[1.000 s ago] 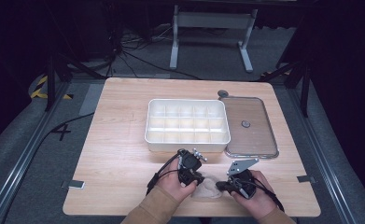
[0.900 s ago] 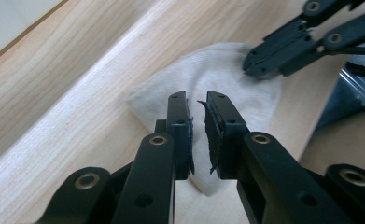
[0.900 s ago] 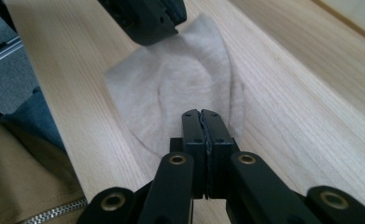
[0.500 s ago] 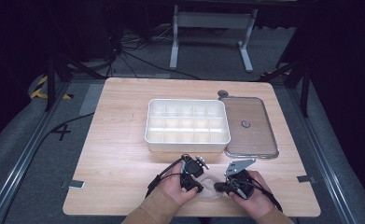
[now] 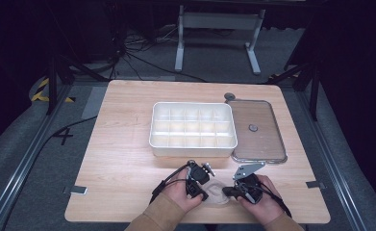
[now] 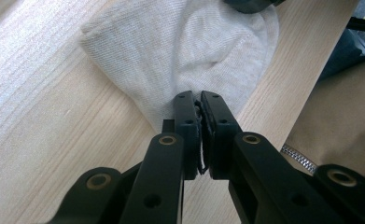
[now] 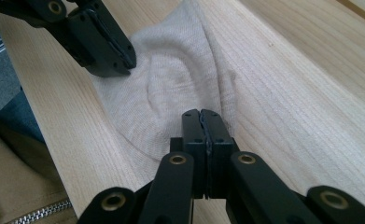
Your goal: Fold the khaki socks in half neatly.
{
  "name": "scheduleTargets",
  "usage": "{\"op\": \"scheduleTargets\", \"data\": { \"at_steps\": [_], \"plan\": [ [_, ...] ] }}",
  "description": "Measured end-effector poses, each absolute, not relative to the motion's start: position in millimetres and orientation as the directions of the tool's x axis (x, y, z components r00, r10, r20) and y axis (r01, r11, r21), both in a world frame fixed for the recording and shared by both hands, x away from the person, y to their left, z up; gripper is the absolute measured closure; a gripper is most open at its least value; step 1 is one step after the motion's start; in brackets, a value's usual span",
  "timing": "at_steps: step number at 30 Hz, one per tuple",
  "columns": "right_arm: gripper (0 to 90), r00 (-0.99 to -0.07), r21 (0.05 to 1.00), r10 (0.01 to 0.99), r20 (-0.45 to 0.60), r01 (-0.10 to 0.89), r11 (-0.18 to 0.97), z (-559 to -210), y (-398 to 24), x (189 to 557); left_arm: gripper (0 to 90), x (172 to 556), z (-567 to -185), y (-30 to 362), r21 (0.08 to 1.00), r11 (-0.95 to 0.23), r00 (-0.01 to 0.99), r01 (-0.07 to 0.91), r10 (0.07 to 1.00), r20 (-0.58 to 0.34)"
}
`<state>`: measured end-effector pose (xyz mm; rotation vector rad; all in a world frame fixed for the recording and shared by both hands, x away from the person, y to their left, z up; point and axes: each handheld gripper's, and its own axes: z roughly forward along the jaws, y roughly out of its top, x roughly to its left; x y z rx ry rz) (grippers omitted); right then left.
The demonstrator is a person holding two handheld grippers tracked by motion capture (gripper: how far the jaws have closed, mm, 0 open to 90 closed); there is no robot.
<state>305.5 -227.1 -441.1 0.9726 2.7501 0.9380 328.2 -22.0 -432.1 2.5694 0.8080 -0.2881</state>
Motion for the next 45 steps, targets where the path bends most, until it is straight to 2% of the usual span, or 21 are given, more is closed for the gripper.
{"op": "scheduleTargets", "data": {
  "at_steps": [3,4,5,11,19,23,30,36,41,45],
  "plan": [
    [90.0,-0.792,0.576,0.6,0.11,0.543,0.611,-439,-228,305,76.2,328,-428,-19,0.355,-0.731,0.81,0.582,0.486,-0.327],
    [90.0,-0.791,0.576,0.603,0.108,0.544,0.61,-438,-228,304,76.2,328,-426,-17,0.366,-0.725,0.81,0.583,0.483,-0.333],
    [90.0,-0.791,0.582,0.603,0.102,0.539,0.609,-436,-228,304,71.7,328,-423,-15,0.389,-0.717,0.814,0.578,0.479,-0.328],
    [90.0,-0.798,0.615,0.595,0.092,0.515,0.596,-426,-224,298,65.1,330,-414,-1,0.452,-0.672,0.809,0.587,0.487,-0.327],
    [90.0,-0.797,0.646,0.593,0.117,0.515,0.564,-424,-219,298,65.3,336,-420,14,0.492,-0.61,0.78,0.621,0.541,-0.314],
    [90.0,-0.79,0.657,0.6,0.13,0.522,0.544,-423,-216,298,69.4,336,-423,16,0.499,-0.608,0.781,0.618,0.55,-0.297],
    [90.0,-0.789,0.644,0.599,0.134,0.529,0.552,-436,-204,301,71.9,339,-429,19,0.478,-0.604,0.765,0.637,0.568,-0.302],
    [90.0,-0.783,0.615,0.606,0.139,0.548,0.566,-445,-207,306,76.3,340,-435,18,0.405,-0.634,0.752,0.659,0.581,-0.312],
    [90.0,-0.787,0.619,0.605,0.121,0.536,0.574,-445,-207,304,76.5,341,-438,15,0.398,-0.647,0.759,0.65,0.57,-0.313],
    [90.0,-0.786,0.621,0.606,0.121,0.536,0.572,-445,-208,304,74.0,340,-438,13,0.402,-0.644,0.759,0.651,0.55,-0.348]
  ]
}}
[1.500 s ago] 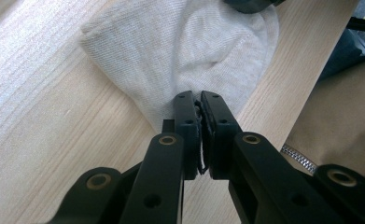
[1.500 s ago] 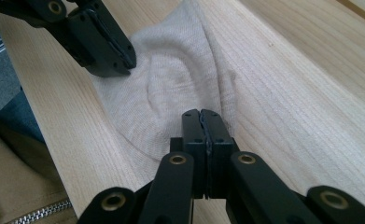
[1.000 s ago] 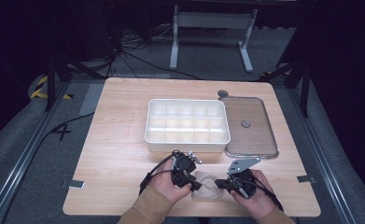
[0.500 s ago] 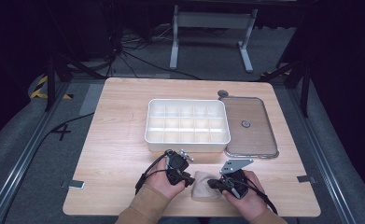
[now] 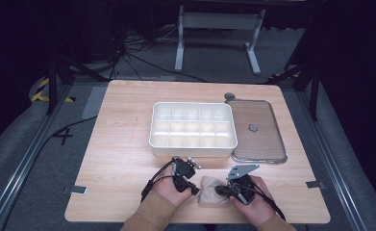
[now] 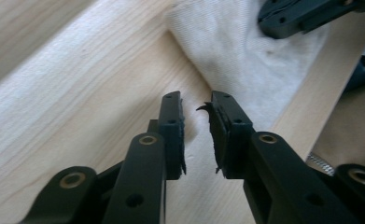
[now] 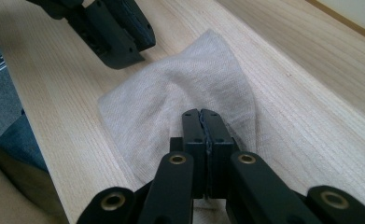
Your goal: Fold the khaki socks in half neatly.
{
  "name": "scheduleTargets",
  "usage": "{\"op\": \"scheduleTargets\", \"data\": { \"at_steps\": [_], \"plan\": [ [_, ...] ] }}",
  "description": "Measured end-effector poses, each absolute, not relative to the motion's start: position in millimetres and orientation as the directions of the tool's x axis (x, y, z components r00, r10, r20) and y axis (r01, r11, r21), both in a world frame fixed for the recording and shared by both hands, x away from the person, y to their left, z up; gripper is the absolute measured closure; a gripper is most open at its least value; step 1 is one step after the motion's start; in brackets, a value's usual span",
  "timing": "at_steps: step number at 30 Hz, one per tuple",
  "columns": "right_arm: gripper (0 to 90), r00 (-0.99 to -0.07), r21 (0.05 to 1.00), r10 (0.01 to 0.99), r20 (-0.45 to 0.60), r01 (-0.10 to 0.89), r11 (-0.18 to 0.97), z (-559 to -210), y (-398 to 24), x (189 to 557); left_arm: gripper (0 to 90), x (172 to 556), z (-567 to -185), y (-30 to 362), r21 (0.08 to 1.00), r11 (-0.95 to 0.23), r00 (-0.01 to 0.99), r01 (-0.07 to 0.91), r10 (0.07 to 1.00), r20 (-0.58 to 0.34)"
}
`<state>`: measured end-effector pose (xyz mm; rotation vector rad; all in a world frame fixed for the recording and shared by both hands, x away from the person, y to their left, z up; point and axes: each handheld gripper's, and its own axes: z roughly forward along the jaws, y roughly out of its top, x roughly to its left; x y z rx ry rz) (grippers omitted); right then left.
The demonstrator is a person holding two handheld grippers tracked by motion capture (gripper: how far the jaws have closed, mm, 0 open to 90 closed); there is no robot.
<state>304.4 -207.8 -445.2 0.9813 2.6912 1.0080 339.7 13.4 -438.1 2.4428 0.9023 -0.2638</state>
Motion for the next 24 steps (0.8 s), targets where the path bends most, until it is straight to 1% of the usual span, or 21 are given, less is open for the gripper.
{"op": "scheduleTargets", "data": {
  "at_steps": [2,4,7,10,12,15,20,21,22,23,24],
  "plan": [
    [90.0,-0.787,0.621,0.605,0.123,0.536,0.572,-445,-208,304,71.5,339,-437,13,0.404,-0.639,0.756,0.655,0.547,-0.36],
    [90.0,-0.789,0.621,0.603,0.118,0.533,0.575,-445,-208,305,71.0,338,-435,13,0.411,-0.638,0.759,0.651,0.536,-0.37],
    [90.0,-0.788,0.622,0.604,0.123,0.535,0.572,-446,-208,305,70.1,336,-437,9,0.382,-0.666,0.766,0.641,0.52,-0.378],
    [90.0,-0.787,0.622,0.604,0.124,0.536,0.571,-446,-208,305,70.7,335,-439,6,0.369,-0.673,0.765,0.641,0.522,-0.376],
    [90.0,-0.789,0.623,0.603,0.119,0.532,0.573,-446,-208,304,72.9,335,-441,5,0.354,-0.683,0.765,0.639,0.519,-0.381],
    [90.0,-0.789,0.622,0.604,0.114,0.53,0.576,-446,-207,304,74.7,335,-443,2,0.368,-0.678,0.768,0.636,0.514,-0.381],
    [90.0,-0.791,0.622,0.602,0.11,0.528,0.579,-446,-207,304,72.4,336,-444,0,0.378,-0.679,0.773,0.629,0.498,-0.392],
    [90.0,-0.79,0.622,0.603,0.108,0.527,0.579,-446,-207,304,73.1,336,-444,0,0.378,-0.679,0.773,0.629,0.498,-0.392],
    [90.0,-0.791,0.622,0.602,0.108,0.527,0.58,-446,-207,304,75.8,335,-445,-1,0.378,-0.675,0.77,0.633,0.501,-0.395],
    [90.0,-0.791,0.622,0.602,0.108,0.527,0.58,-446,-207,304,75.8,335,-444,-1,0.374,-0.673,0.766,0.638,0.503,-0.401],
    [90.0,-0.791,0.622,0.602,0.108,0.526,0.58,-446,-207,304,81.4,335,-444,-1,0.379,-0.673,0.768,0.636,0.501,-0.399]
  ]
}}
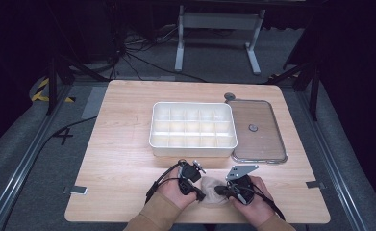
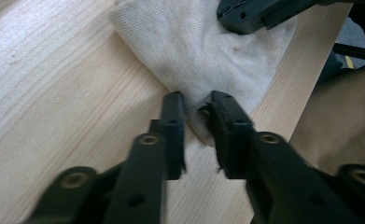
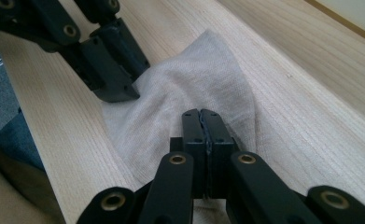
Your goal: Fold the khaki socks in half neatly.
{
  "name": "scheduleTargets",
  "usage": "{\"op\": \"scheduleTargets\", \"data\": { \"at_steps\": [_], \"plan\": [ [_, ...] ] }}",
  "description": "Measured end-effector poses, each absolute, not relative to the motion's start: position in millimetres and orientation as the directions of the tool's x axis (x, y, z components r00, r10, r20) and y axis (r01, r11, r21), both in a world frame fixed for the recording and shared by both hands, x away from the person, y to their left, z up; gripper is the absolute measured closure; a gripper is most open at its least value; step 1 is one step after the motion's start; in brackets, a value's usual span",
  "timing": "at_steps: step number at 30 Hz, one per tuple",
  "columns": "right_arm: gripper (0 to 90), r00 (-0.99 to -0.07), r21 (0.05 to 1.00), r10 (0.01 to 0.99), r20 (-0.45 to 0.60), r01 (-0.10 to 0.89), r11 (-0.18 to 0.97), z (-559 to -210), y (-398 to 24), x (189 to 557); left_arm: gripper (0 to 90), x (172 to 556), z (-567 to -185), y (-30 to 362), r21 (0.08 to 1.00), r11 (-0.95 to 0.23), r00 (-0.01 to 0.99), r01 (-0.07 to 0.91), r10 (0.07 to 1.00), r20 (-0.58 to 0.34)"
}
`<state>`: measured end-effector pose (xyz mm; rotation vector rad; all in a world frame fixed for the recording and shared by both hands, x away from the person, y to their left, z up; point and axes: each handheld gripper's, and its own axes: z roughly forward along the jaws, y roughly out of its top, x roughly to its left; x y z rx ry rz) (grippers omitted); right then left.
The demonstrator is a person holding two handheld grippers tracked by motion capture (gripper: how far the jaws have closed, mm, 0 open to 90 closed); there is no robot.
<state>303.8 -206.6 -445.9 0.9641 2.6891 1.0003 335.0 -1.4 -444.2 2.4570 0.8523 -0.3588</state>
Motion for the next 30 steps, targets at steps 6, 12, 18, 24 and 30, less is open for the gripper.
{"op": "scheduleTargets", "data": {
  "at_steps": [6,12,18,24,30],
  "plan": [
    [90.0,-0.791,0.622,0.603,0.104,0.525,0.581,-445,-207,303,88.4,331,-438,-3,0.409,-0.68,0.792,0.609,0.492,-0.362],
    [90.0,-0.791,0.624,0.604,0.097,0.522,0.582,-446,-207,303,88.5,326,-429,-5,0.451,-0.681,0.817,0.577,0.472,-0.332],
    [90.0,-0.791,0.625,0.604,0.094,0.519,0.583,-445,-206,302,88.5,320,-423,-12,0.54,-0.664,0.854,0.518,0.437,-0.282],
    [89.9,-0.799,0.633,0.597,0.074,0.5,0.591,-446,-202,299,88.4,317,-423,-15,0.549,-0.667,0.863,0.503,0.425,-0.274],
    [89.6,-0.808,0.651,0.584,0.076,0.484,0.585,-444,-204,298,88.4,318,-422,-13,0.537,-0.671,0.857,0.512,0.438,-0.27]
  ]
}}
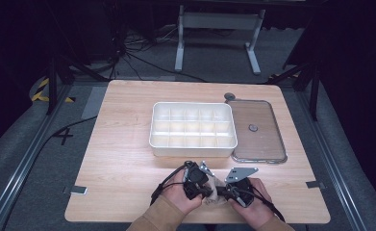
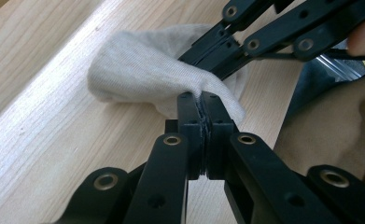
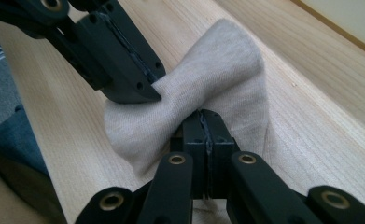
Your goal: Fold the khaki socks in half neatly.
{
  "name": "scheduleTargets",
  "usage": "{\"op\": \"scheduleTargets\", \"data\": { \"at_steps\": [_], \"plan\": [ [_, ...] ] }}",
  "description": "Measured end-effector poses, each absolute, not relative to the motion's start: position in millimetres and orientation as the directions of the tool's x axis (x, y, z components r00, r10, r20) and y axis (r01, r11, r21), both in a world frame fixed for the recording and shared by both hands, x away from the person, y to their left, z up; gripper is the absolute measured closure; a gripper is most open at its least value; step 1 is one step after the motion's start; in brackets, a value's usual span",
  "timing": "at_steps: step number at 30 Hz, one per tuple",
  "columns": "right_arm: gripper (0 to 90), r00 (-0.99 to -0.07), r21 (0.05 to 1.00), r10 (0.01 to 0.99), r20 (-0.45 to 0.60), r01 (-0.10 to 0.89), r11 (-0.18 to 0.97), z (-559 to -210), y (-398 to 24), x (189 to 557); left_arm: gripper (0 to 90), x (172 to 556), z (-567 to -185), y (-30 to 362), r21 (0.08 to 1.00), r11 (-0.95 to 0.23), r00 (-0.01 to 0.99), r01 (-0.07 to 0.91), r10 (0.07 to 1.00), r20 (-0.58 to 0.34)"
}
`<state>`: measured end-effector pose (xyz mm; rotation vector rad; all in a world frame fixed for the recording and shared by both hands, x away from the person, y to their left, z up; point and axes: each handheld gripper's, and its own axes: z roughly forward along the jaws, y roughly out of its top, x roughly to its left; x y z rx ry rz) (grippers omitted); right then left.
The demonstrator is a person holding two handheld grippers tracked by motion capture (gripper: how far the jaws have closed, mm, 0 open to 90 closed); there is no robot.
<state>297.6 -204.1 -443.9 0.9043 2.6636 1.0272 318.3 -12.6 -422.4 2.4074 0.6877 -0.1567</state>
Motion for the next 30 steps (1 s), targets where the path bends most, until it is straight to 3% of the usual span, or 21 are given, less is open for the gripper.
{"op": "scheduleTargets", "data": {
  "at_steps": [10,23,30],
  "plan": [
    [89.5,-0.774,0.657,0.623,0.118,0.531,0.535,-431,-224,296,88.4,318,-422,-11,0.524,-0.673,0.851,0.522,0.458,-0.258],
    [90.0,-0.666,0.525,0.728,0.16,0.682,0.509,-432,-254,306,88.3,319,-422,-11,0.517,-0.681,0.852,0.519,0.457,-0.255],
    [90.0,-0.688,0.503,0.703,0.181,0.679,0.535,-433,-246,303,88.3,318,-421,-11,0.513,-0.684,0.853,0.518,0.456,-0.254]
  ]
}}
